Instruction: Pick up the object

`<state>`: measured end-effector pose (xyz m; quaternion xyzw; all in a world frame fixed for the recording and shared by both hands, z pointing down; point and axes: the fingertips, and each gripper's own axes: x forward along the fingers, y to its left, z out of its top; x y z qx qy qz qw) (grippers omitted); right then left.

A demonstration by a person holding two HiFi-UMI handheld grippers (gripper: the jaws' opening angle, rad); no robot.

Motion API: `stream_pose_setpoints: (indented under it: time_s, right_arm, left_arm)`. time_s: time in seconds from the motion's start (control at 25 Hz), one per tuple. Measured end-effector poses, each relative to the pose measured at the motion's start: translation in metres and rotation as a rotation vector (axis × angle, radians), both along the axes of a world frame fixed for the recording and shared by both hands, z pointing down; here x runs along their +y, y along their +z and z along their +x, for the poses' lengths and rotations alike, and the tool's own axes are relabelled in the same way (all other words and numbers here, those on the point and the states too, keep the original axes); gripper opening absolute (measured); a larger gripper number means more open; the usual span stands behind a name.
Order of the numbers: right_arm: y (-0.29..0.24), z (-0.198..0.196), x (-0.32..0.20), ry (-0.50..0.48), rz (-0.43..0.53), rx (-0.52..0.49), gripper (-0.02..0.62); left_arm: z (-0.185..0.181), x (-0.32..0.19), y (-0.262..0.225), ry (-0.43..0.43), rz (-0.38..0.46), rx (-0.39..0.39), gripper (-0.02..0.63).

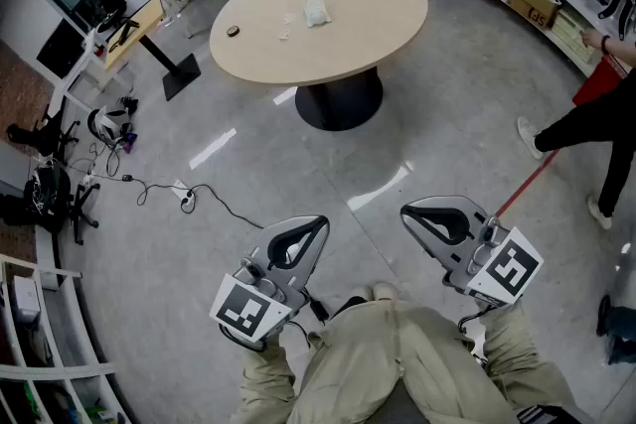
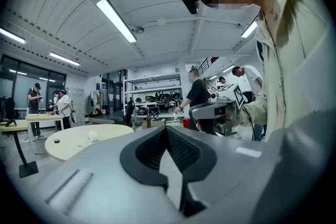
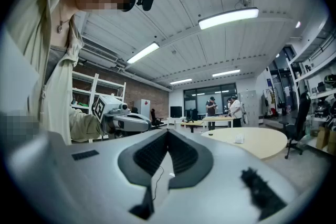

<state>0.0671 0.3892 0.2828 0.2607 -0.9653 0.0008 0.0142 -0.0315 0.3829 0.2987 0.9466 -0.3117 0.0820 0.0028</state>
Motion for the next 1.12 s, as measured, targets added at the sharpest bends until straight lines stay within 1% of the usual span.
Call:
stream_pose_setpoints:
  time_s: [0.16,0.44,0.64,0.76,0.88,1.12]
  right_arm:
    - [-0.002,0.008,-0.017,0.013,0.007,-0.01,0.002]
    - [0.012,0.0,-0.058,0.019,0.003,0.005,0.002]
    - [0.016,-0.016,-0.107,0.033,-0.002,0.023,0.002]
    - [0.014,-0.024,-0.148,0.046,-0.007,0.022,0.002]
    - [0.002,-0.039,-0.189,0.058,0.011,0.039,0.002]
    - [0.01,-0.065,-0.254,0.069,0.013,0.054,0.002]
  left_arm:
    - [0.006,-0.014,-0.001,-0.001,-0.003,0.003,0.006]
    - [-0.003,-0.061,0.012,0.006,0.006,0.017,0.006]
    - [-0.015,-0.113,0.014,0.027,0.011,0.034,0.006]
    - [-0.023,-0.155,0.008,0.043,0.015,0.034,0.006]
    - [-0.033,-0.195,0.007,0.058,0.008,0.035,0.006]
    - [-0.055,-0.265,0.01,0.079,0.013,0.038,0.006]
